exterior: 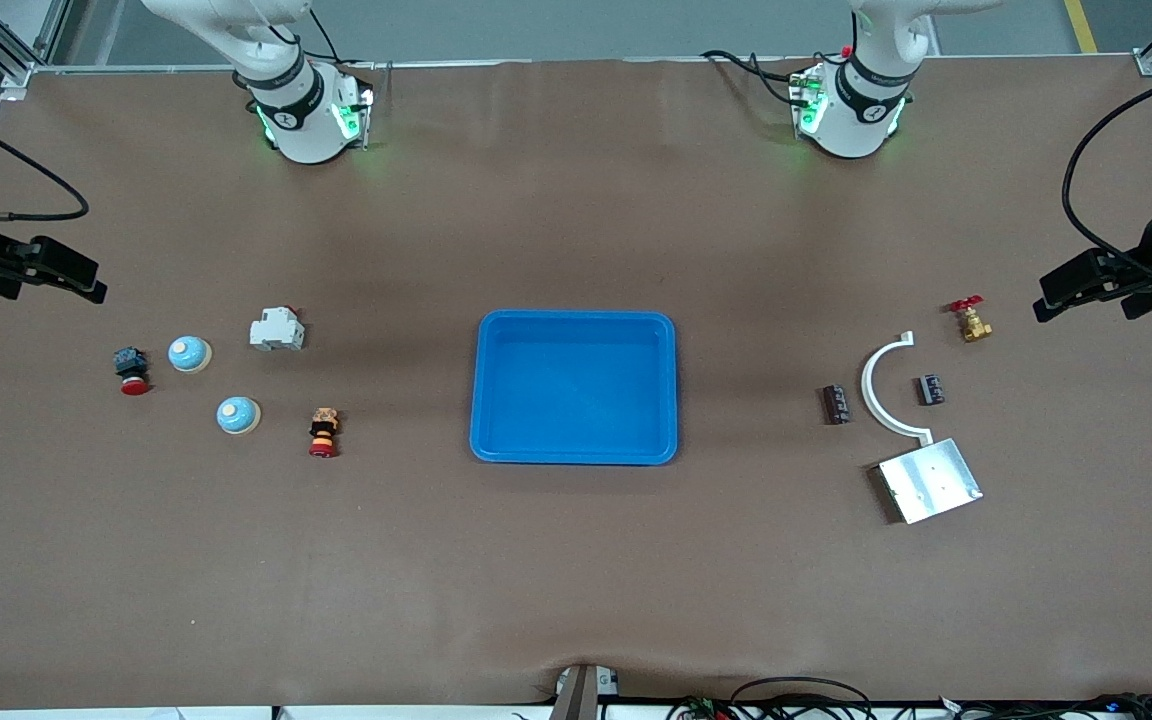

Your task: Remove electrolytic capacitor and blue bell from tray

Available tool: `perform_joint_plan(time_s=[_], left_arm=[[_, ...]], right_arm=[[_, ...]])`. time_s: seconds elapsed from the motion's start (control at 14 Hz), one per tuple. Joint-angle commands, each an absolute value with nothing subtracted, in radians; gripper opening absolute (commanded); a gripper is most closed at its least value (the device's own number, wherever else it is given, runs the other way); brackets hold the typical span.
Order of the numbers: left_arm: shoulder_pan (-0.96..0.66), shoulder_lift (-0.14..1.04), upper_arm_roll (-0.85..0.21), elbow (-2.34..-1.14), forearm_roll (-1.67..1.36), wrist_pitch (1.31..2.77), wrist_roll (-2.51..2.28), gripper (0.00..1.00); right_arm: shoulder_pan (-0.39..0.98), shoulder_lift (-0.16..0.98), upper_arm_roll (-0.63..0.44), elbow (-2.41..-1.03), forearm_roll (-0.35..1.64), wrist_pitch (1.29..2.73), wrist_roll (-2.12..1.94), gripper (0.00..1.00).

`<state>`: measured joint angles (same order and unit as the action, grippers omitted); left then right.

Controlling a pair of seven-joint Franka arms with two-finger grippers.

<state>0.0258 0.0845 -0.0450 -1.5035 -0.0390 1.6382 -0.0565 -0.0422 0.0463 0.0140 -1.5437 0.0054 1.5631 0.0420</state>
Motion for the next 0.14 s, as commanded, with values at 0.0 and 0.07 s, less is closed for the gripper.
perform_joint_plan(time_s=[0.0, 0.07], left_arm=[[0.026, 0.083, -0.044, -1.497, -0.038, 1.634, -0.066, 1.0], [0.026, 0.084, -0.043, -1.497, -0.037, 1.638, -0.064, 1.0]], right_arm=[[-0.002, 0.015, -0.034, -1.58, 0.009, 1.577, 0.055, 1.0], [-0.002, 0.015, -0.034, -1.58, 0.009, 1.578, 0.055, 1.0]])
